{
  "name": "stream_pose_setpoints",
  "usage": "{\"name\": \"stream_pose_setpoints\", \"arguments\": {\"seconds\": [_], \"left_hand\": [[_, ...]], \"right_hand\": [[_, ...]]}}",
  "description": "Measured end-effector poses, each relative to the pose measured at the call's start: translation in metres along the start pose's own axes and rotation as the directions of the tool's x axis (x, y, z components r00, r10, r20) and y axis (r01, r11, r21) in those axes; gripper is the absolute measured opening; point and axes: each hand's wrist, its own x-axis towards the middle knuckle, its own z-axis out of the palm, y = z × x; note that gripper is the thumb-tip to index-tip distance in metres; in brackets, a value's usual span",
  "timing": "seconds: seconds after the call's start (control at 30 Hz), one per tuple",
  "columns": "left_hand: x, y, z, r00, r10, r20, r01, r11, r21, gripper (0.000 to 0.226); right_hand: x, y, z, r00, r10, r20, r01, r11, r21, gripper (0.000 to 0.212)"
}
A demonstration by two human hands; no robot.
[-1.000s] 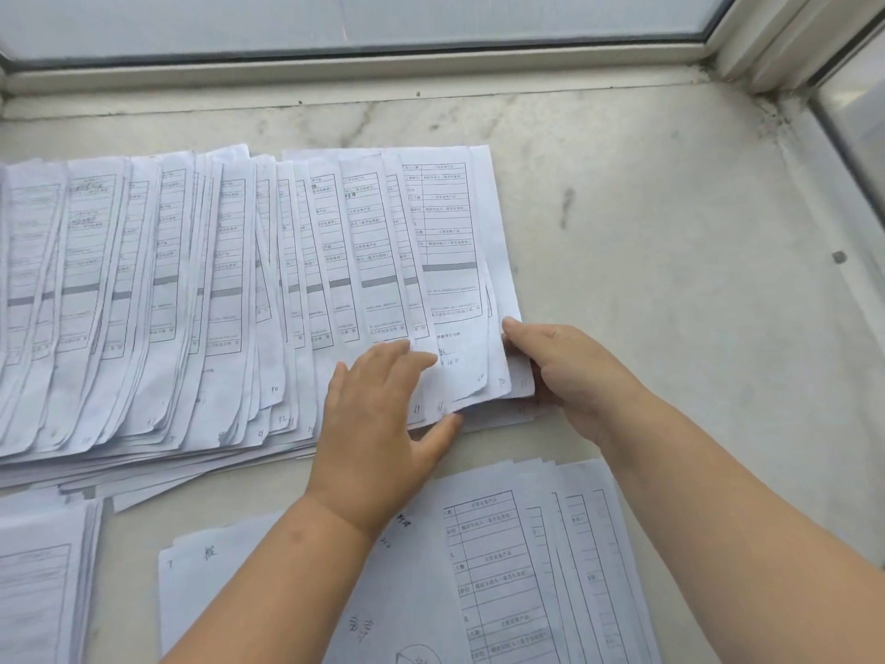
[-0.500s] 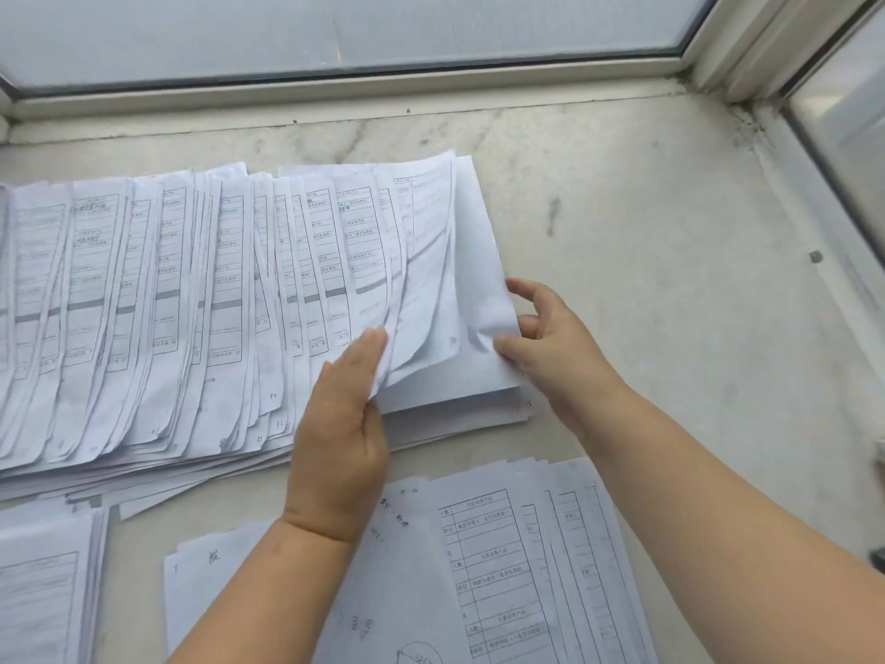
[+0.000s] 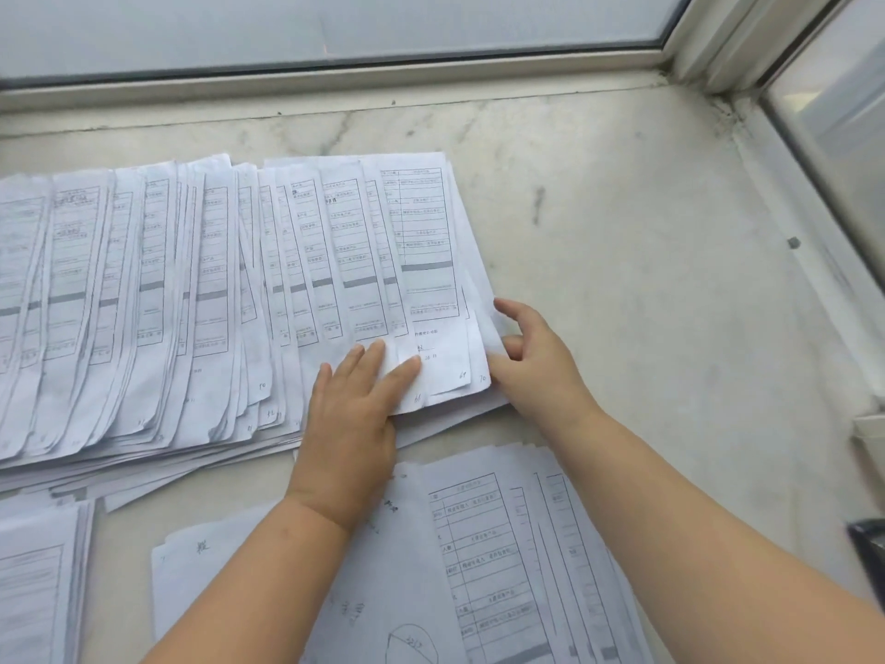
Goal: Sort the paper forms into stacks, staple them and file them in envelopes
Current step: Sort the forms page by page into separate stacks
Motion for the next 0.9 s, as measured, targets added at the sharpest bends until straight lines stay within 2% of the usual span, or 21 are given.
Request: {"name": "stream_pose_setpoints", "arguments": {"seconds": [0.1,0.17,0.23,0.33,0.4,0.47,0.53,0.6,0.7,0.8,0.87,0.9], "left_hand": [[0.002,0.0,-0.004,1.0,-0.007,0.011,0.008,0.998,-0.055,0.064],[0.001,-0.001,-0.005,1.0,0.009,0.006,-0.009,0.998,-0.062,0.064],[-0.001,-0.001,-0.006,0.999,-0.003,-0.042,-0.004,0.984,-0.179,0.064],[-0.004,0.007,-0.014,0.969,-0.179,-0.172,0.081,0.883,-0.461,0.053],[-0.003,0.008,-0.018,0.914,-0.309,-0.265,0.12,0.827,-0.549,0.041],[-0.003,0.009,-0.02,0.877,-0.372,-0.306,0.142,0.807,-0.573,0.036],[-0.003,0.011,-0.023,0.858,-0.376,-0.35,0.113,0.802,-0.586,0.034],[-0.003,0.015,-0.027,0.826,-0.385,-0.412,0.089,0.81,-0.579,0.035],[-0.001,0.016,-0.032,0.802,-0.356,-0.48,0.026,0.823,-0.567,0.038],[0.001,0.01,-0.027,0.901,-0.209,-0.379,-0.038,0.834,-0.55,0.048],[0.0,0.005,-0.019,0.981,-0.058,-0.183,-0.031,0.893,-0.448,0.053],[0.0,0.002,-0.015,0.998,-0.004,-0.069,-0.019,0.947,-0.321,0.052]], "right_hand": [[0.0,-0.001,-0.018,0.985,-0.03,-0.171,0.012,0.994,-0.111,0.042],[0.007,-0.004,-0.028,0.976,-0.003,-0.218,-0.035,0.985,-0.172,0.038],[0.018,-0.01,-0.029,0.981,0.112,-0.158,-0.135,0.981,-0.142,0.039],[0.029,-0.027,-0.024,0.973,0.228,-0.024,-0.228,0.957,-0.177,0.043],[0.03,-0.041,-0.018,0.965,0.259,0.051,-0.237,0.935,-0.262,0.027],[0.03,-0.048,-0.01,0.973,0.216,0.077,-0.183,0.934,-0.308,0.015],[0.031,-0.047,0.001,0.987,0.147,0.067,-0.125,0.957,-0.263,0.007],[0.028,-0.039,0.008,0.994,0.109,0.009,-0.105,0.977,-0.184,0.015],[0.024,-0.024,0.005,0.989,0.065,-0.132,-0.087,0.982,-0.169,0.016],[0.023,-0.013,-0.005,0.978,0.069,-0.198,-0.096,0.987,-0.132,0.017],[0.024,-0.012,-0.008,0.983,0.078,-0.169,-0.098,0.989,-0.114,0.015],[0.025,-0.013,-0.01,0.986,0.077,-0.149,-0.094,0.989,-0.113,0.014]]}}
